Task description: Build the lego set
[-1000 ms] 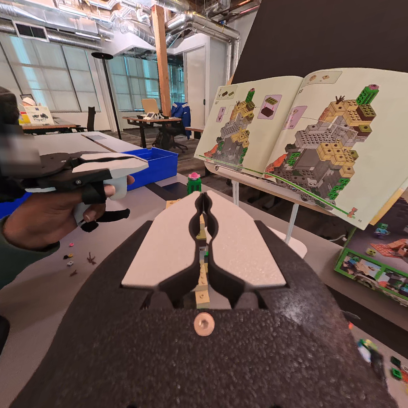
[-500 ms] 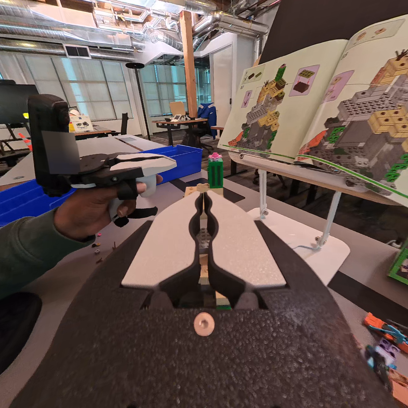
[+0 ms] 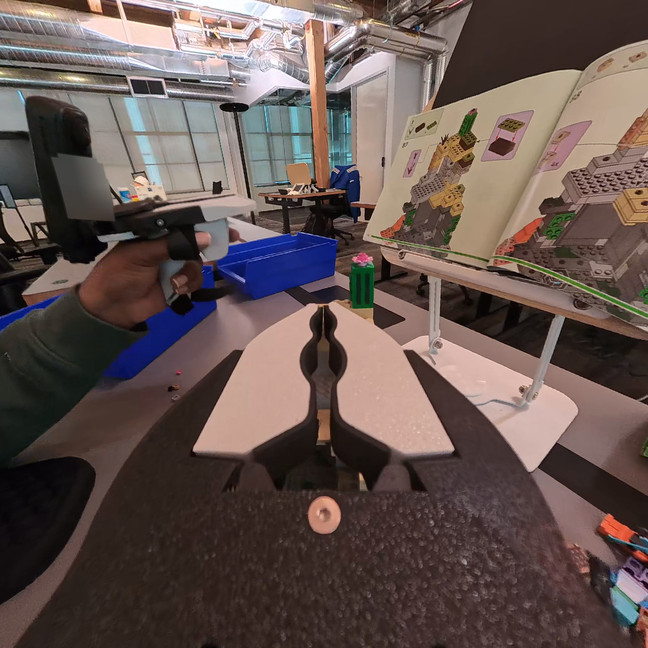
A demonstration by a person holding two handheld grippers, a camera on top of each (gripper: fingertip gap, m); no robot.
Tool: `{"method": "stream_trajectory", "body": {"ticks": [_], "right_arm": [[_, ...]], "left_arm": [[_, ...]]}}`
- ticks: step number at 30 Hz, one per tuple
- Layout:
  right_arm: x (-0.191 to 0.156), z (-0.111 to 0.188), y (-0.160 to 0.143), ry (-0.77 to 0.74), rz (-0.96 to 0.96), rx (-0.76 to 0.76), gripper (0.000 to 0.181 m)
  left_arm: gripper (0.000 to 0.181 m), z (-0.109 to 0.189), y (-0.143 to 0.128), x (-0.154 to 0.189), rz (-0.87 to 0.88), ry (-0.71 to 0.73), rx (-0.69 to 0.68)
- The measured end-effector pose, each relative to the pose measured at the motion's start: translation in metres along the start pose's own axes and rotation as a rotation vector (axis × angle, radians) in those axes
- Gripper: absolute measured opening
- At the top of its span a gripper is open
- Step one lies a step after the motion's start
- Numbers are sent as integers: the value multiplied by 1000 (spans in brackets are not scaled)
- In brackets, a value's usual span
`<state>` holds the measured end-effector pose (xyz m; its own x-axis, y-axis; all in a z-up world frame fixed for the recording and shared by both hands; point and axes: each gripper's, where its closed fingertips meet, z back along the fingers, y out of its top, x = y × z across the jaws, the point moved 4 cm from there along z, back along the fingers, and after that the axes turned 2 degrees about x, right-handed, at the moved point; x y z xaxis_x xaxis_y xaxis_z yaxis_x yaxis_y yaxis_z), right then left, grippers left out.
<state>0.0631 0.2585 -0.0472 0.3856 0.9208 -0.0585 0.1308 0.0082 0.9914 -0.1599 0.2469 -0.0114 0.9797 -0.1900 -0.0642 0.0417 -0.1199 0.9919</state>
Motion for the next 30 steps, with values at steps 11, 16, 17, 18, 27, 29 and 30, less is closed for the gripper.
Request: {"method": "stream_trajectory", "body": {"ticks": [11, 16, 17, 18, 27, 29, 30], "right_arm": [[-11, 31, 3, 23, 90, -75, 0], [-6, 51, -23, 55, 35, -149, 0], [-6, 53, -26, 58, 27, -159, 0], [-5, 54, -27, 61, 25, -167, 0], [-11, 66, -43, 102, 121, -275, 0], [-12, 66, -49, 108, 141, -299, 0], [-13, 65, -51, 112, 147, -307, 0]], "left_arm": [[10, 55, 1, -44, -122, -63, -346], [11, 77, -85, -35, -235, -300, -882], [12, 83, -100, -29, -284, -359, -960], [12, 89, -114, -24, -329, -411, -1034], [20, 119, -174, -9, -486, -659, -1328], [21, 118, -178, -9, -515, -662, -1338], [22, 118, -180, -9, -529, -669, -1347]]}}
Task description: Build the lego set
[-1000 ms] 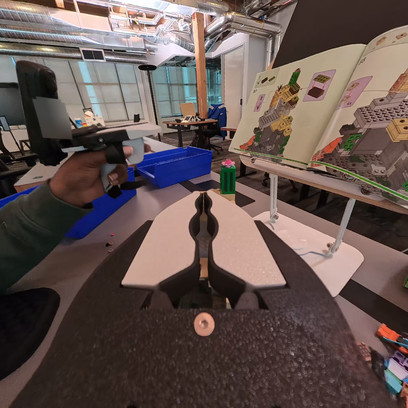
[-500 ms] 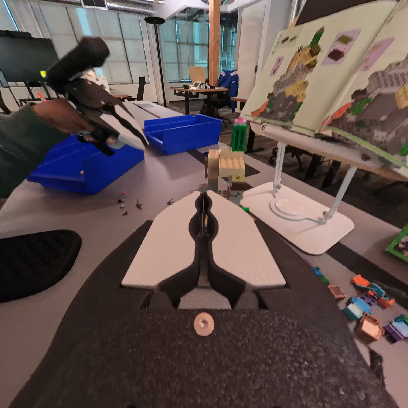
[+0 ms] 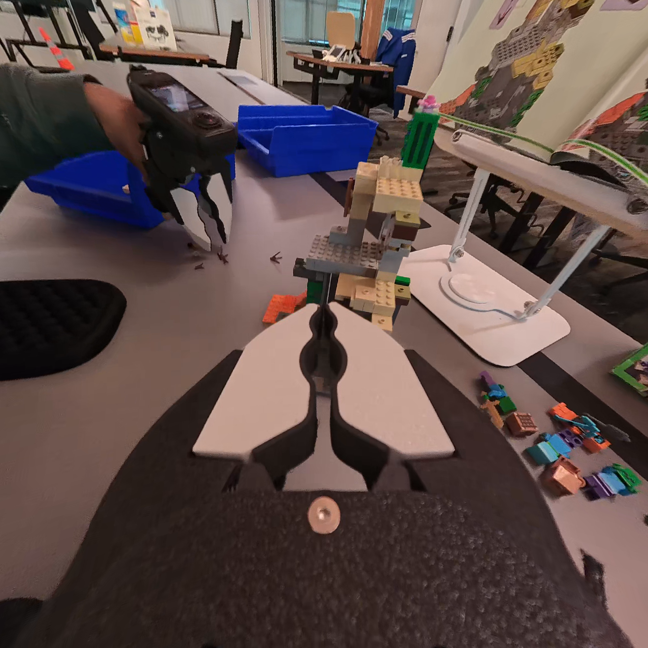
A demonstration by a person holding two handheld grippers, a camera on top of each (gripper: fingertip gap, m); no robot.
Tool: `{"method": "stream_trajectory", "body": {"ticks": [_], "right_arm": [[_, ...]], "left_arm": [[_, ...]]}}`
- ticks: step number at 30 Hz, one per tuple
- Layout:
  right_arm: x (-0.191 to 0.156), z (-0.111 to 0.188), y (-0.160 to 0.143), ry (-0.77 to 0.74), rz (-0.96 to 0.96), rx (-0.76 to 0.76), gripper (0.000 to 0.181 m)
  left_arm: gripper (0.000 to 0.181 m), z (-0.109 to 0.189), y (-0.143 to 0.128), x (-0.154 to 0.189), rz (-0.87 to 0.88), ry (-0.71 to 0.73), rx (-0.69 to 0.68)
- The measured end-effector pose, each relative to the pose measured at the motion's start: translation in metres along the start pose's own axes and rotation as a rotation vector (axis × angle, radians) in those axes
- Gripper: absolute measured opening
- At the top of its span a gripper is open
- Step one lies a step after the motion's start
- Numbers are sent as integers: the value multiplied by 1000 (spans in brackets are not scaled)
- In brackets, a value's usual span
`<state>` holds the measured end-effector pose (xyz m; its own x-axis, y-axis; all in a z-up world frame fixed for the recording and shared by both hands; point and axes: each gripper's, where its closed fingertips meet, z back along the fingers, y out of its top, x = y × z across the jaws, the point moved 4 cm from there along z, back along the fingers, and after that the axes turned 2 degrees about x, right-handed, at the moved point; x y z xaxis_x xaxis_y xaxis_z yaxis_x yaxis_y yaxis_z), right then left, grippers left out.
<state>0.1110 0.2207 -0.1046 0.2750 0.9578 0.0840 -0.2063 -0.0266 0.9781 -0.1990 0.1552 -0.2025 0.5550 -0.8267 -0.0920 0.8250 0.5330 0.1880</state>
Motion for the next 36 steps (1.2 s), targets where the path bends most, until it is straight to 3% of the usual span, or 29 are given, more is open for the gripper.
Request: {"method": "stream_trajectory", "body": {"ticks": [5, 9, 17, 24, 36], "right_arm": [[-7, -5, -2, 23, 22, -16, 0], [-8, -5, -3, 23, 41, -23, 0], [-3, -2, -1, 15, 23, -12, 0], [-6, -1, 2, 19, 28, -8, 0], [-12, -3, 2, 33, 46, -16, 0]], "left_arm": [[21, -11, -1, -5, -50, 0, -59], [2, -14, 0, -3, -90, -28, -70], [0, 4, 10, 3, -131, 15, -33], [0, 15, 45, 35, -230, -28, 102], [0, -13, 103, 85, -389, -154, 160]]}}
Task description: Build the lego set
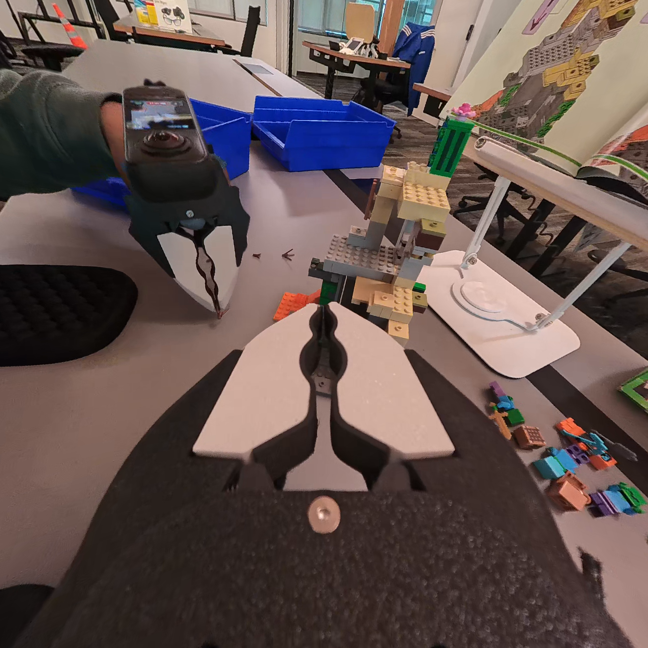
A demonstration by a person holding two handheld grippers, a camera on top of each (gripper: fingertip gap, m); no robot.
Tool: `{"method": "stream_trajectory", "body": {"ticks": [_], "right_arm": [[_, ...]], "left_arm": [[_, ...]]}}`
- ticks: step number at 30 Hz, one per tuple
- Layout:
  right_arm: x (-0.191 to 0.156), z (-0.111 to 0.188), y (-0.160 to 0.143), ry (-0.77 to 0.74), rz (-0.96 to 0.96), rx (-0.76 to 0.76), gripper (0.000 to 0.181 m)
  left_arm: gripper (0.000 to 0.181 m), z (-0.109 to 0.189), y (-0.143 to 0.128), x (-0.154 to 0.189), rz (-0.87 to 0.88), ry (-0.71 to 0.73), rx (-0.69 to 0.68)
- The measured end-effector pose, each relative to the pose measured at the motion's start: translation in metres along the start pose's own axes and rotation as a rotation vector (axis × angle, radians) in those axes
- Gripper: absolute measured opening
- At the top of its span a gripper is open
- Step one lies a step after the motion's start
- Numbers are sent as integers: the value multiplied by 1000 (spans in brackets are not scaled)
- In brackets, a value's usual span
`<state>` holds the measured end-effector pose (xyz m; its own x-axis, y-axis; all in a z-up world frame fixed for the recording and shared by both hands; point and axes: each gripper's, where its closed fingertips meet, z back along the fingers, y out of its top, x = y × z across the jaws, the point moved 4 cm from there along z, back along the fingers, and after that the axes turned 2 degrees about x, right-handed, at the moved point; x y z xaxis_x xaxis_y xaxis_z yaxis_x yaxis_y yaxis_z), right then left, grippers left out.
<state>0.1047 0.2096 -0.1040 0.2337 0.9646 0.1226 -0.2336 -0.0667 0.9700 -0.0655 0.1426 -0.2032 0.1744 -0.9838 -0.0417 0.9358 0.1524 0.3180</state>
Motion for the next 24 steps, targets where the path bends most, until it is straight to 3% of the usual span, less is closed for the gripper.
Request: {"method": "stream_trajectory", "body": {"ticks": [5, 11, 18, 24], "right_arm": [[1, -1, -2, 3, -9, -5, 0], [2, -2, -6, 7, -17, -14, 0], [2, -2, -6, 7, -19, -15, 0], [0, -5, -9, 16, -16, -29, 0]], "left_arm": [[5, -6, 0, 3, -3, -13, -12], [18, 15, -10, -3, 75, 26, 58], [16, 62, -64, -21, 224, 138, 23], [16, 54, -99, -10, 302, 83, -73]]}}
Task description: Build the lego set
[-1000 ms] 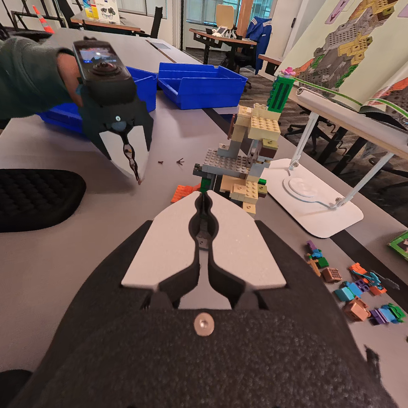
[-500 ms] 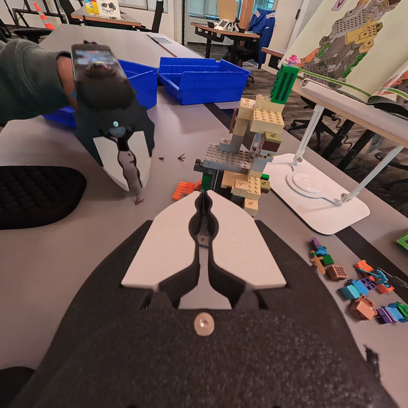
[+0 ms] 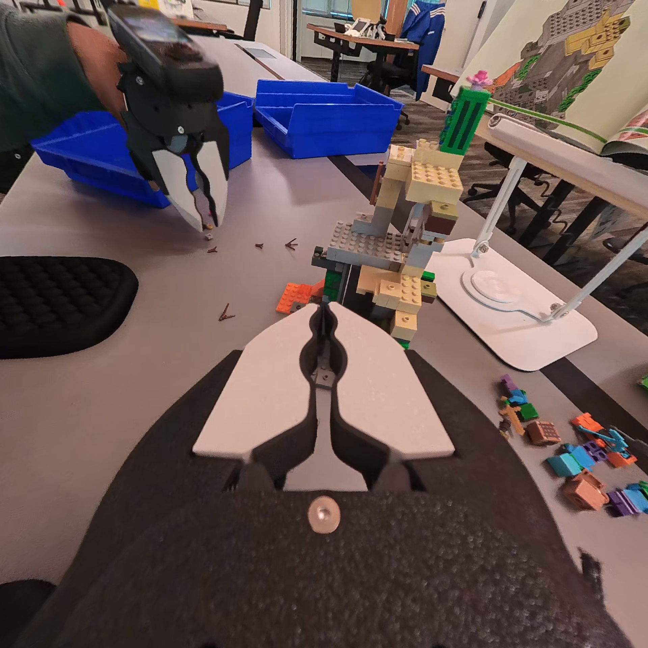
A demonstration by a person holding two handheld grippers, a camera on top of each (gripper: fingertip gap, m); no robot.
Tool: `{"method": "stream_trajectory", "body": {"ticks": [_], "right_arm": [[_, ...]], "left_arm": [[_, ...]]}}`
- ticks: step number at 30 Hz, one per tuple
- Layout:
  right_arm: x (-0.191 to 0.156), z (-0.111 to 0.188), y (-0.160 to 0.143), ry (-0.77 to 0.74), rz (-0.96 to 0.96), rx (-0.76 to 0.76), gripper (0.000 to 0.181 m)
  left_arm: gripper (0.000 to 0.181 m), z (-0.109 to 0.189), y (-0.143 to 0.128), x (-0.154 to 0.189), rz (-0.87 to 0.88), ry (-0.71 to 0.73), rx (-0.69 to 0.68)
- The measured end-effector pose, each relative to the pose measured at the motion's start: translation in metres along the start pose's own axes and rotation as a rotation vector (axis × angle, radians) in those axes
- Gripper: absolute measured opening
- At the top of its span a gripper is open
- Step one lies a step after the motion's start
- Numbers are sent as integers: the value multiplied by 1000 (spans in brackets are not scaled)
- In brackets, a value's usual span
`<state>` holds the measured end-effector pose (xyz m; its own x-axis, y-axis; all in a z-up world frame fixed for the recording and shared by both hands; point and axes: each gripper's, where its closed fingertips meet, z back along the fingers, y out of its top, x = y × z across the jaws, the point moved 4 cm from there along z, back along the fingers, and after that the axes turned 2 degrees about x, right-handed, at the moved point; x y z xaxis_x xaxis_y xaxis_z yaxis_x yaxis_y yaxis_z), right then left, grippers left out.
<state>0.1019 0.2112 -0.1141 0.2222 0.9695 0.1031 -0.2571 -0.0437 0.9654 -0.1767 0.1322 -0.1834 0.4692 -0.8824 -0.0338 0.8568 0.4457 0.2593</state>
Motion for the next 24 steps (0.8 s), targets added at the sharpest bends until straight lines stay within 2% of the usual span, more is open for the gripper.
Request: {"method": "stream_trajectory", "body": {"ticks": [11, 14, 20, 24], "right_arm": [[1, 0, -2, 0, -6, -7, 0], [2, 1, -3, -2, -12, -6, 0], [1, -1, -5, 3, -12, -13, 0], [0, -2, -5, 6, -13, -14, 0]], "left_arm": [[20, -31, -8, 4, -32, -43, -92], [12, -32, -4, 5, -31, -52, -68], [11, -33, -1, 8, -33, -54, -49], [11, -30, 14, 17, -61, -55, -7]]}}
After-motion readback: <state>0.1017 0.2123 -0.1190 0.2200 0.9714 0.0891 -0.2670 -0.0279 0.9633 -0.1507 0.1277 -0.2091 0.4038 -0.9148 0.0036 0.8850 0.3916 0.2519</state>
